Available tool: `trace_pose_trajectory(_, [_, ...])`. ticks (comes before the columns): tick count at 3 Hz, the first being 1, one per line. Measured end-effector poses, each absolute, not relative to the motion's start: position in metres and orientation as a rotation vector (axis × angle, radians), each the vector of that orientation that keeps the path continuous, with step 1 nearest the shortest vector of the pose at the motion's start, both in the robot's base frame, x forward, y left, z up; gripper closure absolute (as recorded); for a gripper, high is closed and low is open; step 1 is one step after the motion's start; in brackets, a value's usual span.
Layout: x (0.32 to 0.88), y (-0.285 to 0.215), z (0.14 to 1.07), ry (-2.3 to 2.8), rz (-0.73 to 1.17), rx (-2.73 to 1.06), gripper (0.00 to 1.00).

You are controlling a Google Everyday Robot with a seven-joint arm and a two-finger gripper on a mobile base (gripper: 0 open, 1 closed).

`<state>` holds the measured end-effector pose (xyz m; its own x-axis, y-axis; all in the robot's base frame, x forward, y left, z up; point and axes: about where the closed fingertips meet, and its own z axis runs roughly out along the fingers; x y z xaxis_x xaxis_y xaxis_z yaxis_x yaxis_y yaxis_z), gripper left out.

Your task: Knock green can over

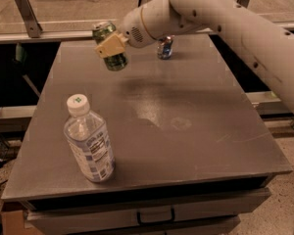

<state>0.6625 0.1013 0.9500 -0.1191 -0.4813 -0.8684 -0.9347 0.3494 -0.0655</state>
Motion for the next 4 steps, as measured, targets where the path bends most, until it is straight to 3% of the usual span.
trace_pose_trajectory(2, [0.625, 0.029, 0.925, 2.073, 0.435, -1.452, 1.00])
trace_pose_trajectory(4, [0.607, 0.036, 0.890, 2.217, 0.301, -1.712, 0.59])
